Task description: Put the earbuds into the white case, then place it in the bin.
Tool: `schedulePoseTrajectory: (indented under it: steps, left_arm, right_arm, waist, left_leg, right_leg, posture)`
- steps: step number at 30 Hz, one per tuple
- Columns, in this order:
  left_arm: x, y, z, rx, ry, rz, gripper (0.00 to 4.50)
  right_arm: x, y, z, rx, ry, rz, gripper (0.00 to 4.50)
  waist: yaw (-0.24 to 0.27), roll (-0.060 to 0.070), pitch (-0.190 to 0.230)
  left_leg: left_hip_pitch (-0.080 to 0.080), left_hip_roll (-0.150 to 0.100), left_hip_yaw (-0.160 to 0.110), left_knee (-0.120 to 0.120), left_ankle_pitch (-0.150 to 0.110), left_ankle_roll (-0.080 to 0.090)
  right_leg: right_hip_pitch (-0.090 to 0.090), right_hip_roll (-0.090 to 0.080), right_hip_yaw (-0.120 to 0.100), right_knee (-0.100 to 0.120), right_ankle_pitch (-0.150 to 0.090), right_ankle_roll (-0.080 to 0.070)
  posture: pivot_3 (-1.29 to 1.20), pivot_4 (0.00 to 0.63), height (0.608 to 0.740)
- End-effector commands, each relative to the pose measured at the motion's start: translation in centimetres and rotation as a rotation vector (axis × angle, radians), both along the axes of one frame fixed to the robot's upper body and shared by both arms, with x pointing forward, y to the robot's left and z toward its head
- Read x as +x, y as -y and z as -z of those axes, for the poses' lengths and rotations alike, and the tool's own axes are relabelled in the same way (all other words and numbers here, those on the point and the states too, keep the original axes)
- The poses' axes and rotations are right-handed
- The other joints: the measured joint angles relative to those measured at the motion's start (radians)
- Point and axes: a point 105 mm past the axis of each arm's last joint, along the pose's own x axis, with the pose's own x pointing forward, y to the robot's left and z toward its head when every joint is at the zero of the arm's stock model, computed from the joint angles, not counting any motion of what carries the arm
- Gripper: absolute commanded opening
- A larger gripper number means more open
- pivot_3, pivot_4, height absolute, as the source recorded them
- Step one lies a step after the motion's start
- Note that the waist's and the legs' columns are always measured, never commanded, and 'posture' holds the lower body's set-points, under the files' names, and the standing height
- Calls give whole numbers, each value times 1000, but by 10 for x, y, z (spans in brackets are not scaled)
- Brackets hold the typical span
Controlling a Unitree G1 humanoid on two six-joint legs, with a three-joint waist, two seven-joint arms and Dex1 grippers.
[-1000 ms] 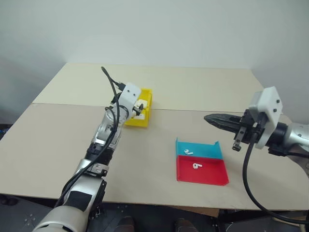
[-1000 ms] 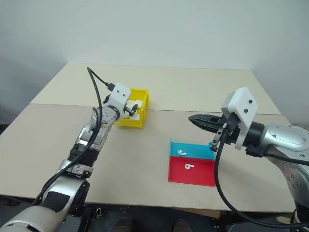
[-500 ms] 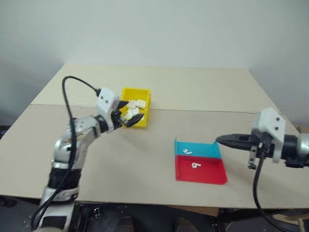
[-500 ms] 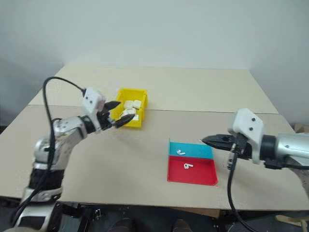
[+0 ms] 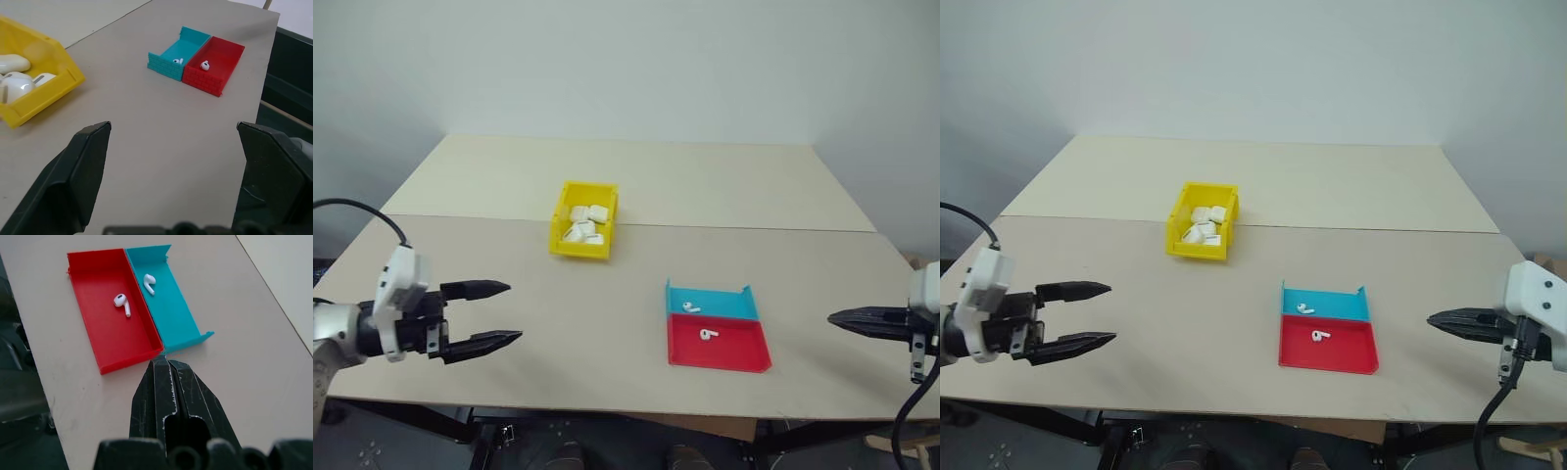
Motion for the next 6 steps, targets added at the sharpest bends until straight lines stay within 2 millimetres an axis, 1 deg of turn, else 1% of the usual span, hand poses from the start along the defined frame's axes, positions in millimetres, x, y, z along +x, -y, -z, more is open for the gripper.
schedulePoseTrajectory:
  steps: [1, 4, 6]
  left_arm:
    - [-5, 2, -15, 6, 74, -4, 4476]
    - [-5, 3, -17, 4, 96, -12, 4476]
    - [-5, 4, -14, 30, 99, -11, 4476]
  right_arm:
    - [0, 0, -11, -7, 63, -16, 0]
    - [4, -3, -11, -3, 74, -22, 0]
    - [7, -5, -10, -4, 73, -25, 0]
  waist:
    - [-2, 0, 0]
    - [-6, 0, 0]
    - [-8, 0, 0]
  left_leg:
    - [0, 0, 0, 0, 0, 0]
    - [0, 0, 0, 0, 0, 0]
    - [0, 0, 1, -1, 0, 0]
  right_leg:
    - [0, 0, 0, 0, 0, 0]
    - [0, 1, 1, 0, 1, -1]
    - [-1, 1, 2, 0, 1, -1]
  posture:
    - [0, 150, 740]
    - [0, 150, 740]
    - [0, 150, 740]
